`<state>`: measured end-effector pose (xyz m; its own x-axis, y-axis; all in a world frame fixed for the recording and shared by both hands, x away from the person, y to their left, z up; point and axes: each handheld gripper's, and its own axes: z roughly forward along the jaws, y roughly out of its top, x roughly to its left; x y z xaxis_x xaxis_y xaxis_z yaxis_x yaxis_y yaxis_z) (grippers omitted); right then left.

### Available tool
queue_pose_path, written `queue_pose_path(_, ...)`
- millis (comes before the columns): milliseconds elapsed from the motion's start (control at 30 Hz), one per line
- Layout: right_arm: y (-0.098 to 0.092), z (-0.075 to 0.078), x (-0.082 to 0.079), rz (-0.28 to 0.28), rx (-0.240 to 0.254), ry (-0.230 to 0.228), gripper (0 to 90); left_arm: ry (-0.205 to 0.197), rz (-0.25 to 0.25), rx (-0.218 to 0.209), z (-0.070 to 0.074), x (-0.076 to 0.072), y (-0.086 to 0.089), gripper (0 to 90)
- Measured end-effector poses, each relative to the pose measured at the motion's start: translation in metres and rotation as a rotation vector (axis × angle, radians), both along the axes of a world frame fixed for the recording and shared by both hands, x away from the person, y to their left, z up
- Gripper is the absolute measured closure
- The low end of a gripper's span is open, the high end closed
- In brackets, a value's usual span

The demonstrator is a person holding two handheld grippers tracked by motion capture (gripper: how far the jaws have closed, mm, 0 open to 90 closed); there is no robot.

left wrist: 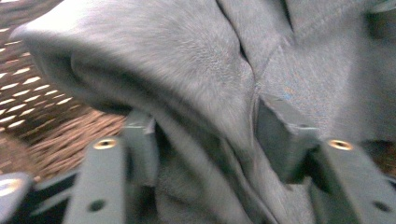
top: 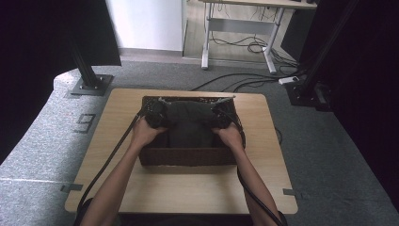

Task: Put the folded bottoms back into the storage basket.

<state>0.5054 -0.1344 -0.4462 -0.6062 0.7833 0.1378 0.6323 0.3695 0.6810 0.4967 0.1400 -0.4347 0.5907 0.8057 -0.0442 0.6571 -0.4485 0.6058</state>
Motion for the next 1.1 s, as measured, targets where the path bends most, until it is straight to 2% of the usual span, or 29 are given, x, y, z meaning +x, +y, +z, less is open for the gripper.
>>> queue_pose_path(33,-0.003,0.000,0.001,-0.023,-0.005,-0.008,33.2,-0.005,0.024,0.010,0.002,0.000,0.002,35.0)
queue_pose_path(100,-0.008,0.001,0.003,-0.068,0.003,-0.034,27.0,-0.021,0.036,0.009,0.008,0.000,0.009,32.0)
queue_pose_path(200,-0.015,0.010,0.003,-0.102,0.042,-0.078,25.1,-0.040,0.042,-0.007,0.015,-0.002,0.017,30.5)
queue_pose_path(333,-0.017,0.021,-0.001,-0.077,0.050,-0.111,22.4,-0.050,0.026,-0.039,0.017,-0.006,0.024,26.5)
queue_pose_path(533,-0.017,0.022,-0.007,-0.038,0.034,-0.125,13.8,-0.049,0.008,-0.046,0.014,-0.013,0.031,17.4)
queue_pose_path(733,-0.019,0.024,-0.015,-0.011,0.022,-0.135,10.7,-0.076,-0.004,-0.125,0.019,-0.023,0.042,13.9)
queue_pose_path(800,-0.021,0.026,-0.018,-0.015,0.020,-0.148,6.6,-0.099,-0.007,-0.130,0.021,-0.028,0.044,11.2)
queue_pose_path(900,-0.024,0.027,-0.023,-0.009,0.013,-0.150,1.0,-0.114,-0.023,-0.121,0.023,-0.034,0.048,6.0)
queue_pose_path(1000,-0.026,0.028,-0.029,-0.002,-0.007,-0.160,0.0,-0.129,-0.038,-0.106,0.024,-0.040,0.050,2.2)
queue_pose_path(1100,-0.031,0.029,-0.036,0.000,-0.002,-0.167,0.0,-0.154,-0.052,-0.086,0.024,-0.047,0.052,0.0)
